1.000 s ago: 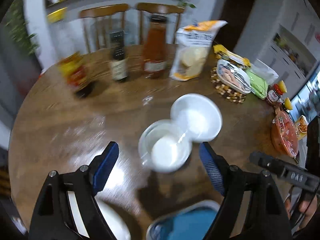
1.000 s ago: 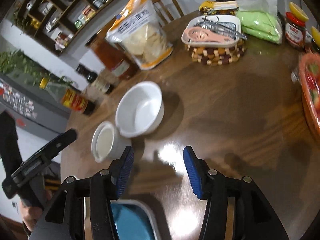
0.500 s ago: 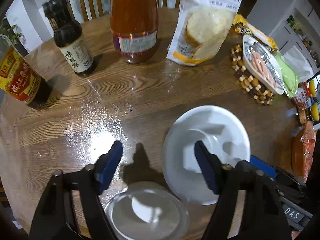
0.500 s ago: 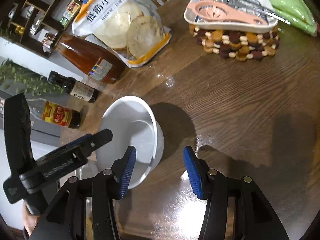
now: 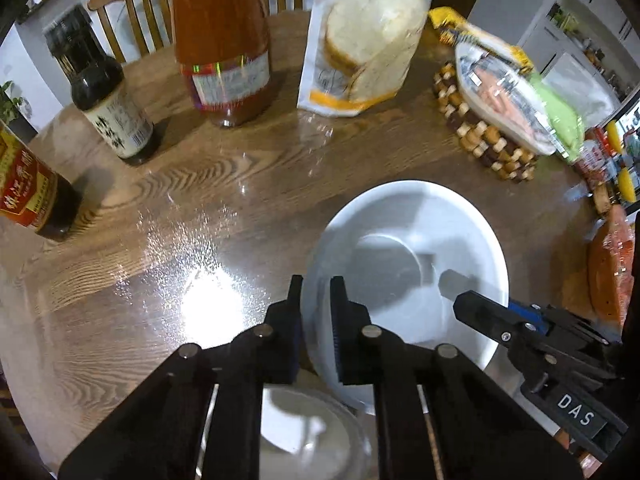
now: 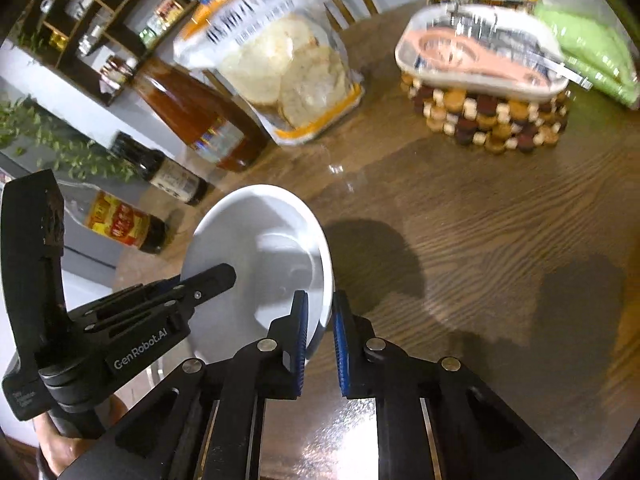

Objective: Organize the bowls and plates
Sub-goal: 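Lift the medium white bowl and carry it over the large white bowl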

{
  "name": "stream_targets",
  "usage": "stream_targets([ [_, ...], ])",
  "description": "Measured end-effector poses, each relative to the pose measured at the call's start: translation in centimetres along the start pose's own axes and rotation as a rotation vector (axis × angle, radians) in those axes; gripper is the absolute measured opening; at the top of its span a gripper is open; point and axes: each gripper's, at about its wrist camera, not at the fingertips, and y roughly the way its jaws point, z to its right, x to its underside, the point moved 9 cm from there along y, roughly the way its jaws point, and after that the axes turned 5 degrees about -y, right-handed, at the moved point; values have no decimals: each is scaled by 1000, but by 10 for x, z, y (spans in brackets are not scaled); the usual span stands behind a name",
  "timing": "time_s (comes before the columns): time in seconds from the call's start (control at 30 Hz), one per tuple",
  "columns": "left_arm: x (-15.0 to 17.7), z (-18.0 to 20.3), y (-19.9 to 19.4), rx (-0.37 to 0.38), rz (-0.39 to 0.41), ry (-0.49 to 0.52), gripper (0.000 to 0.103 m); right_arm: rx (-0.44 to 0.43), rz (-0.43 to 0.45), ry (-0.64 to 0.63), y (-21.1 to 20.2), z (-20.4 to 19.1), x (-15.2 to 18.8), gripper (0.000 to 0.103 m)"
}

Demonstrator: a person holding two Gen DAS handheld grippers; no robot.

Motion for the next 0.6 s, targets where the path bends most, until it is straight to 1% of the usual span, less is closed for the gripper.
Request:
stream_targets([
  [0.1, -4, 9, -25, 4, 74, 11, 11, -2, 50, -35, -25, -12, -1, 15],
  [0.2, -3, 16, -55, 1, 158, 17, 11, -22, 80, -55, -44, -23, 7, 15],
  [0.27, 4, 17, -74, 2, 207, 16, 11, -40, 92, -69, -58, -32, 17, 15],
  [0.37, 19, 21, -102, -34, 285, 44, 12, -45, 102, -95, -70, -45, 31, 15],
  [0.43, 31, 19, -113, -41, 310, 50, 13, -51, 104, -111, -76, -53, 40, 15],
  [0.6, 63, 7, -140, -44, 357, 14, 13, -69, 90, -160, -88, -76, 67, 15],
])
